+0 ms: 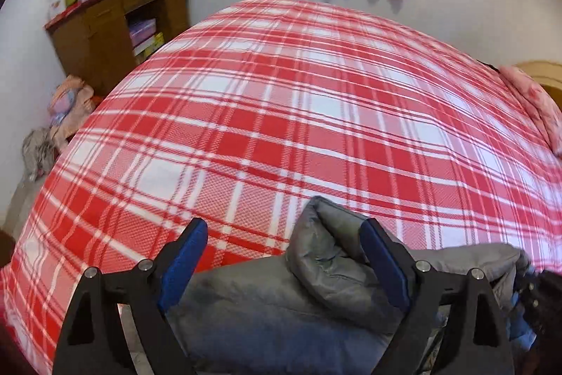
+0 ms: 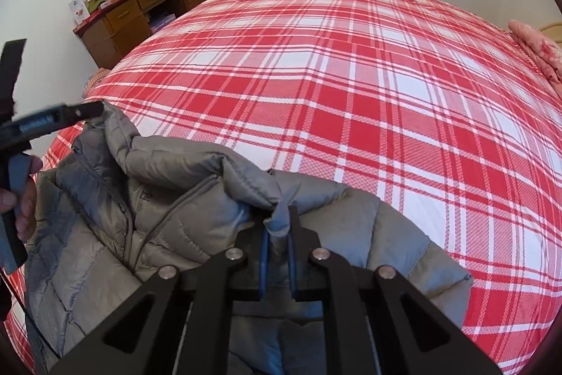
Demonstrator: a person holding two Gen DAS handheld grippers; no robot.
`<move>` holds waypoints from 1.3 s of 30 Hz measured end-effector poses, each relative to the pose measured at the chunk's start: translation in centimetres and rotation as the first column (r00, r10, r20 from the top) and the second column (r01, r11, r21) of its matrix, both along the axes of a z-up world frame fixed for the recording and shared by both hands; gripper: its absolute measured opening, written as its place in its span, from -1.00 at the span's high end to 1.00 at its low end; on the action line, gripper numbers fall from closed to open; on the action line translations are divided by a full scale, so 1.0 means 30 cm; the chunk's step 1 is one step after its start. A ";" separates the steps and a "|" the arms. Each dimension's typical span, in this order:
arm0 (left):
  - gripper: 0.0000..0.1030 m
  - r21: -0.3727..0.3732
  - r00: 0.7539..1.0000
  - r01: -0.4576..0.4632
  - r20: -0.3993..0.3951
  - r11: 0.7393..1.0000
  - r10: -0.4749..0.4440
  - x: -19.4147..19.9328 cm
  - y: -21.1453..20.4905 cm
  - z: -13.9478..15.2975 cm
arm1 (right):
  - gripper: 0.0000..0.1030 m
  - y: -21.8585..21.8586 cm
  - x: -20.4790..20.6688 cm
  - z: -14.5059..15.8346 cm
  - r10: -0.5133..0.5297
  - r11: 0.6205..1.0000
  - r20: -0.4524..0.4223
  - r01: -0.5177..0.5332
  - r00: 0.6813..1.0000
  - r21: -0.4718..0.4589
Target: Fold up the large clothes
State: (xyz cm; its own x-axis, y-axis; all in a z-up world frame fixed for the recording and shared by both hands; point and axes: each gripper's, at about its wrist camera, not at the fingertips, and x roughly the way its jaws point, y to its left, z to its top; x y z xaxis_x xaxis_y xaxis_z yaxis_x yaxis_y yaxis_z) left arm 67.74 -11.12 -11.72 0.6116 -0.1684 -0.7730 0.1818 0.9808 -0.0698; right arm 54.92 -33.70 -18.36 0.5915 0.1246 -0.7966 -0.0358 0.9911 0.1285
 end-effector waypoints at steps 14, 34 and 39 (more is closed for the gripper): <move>0.94 -0.015 0.988 0.140 0.066 0.990 -0.139 -0.222 0.068 -0.065 | 0.79 -0.013 -0.073 -0.018 0.011 0.999 0.037 -0.009 0.999 -0.045; 0.94 0.045 0.986 0.154 0.052 0.987 -0.157 -0.246 0.048 -0.161 | 0.11 0.014 -0.012 0.205 -0.125 0.992 0.117 0.124 0.985 0.021; 0.94 0.069 0.985 0.114 0.120 0.991 -0.122 -0.302 0.067 -0.042 | 0.18 0.120 0.058 0.060 -0.062 0.998 0.012 0.063 0.998 -0.024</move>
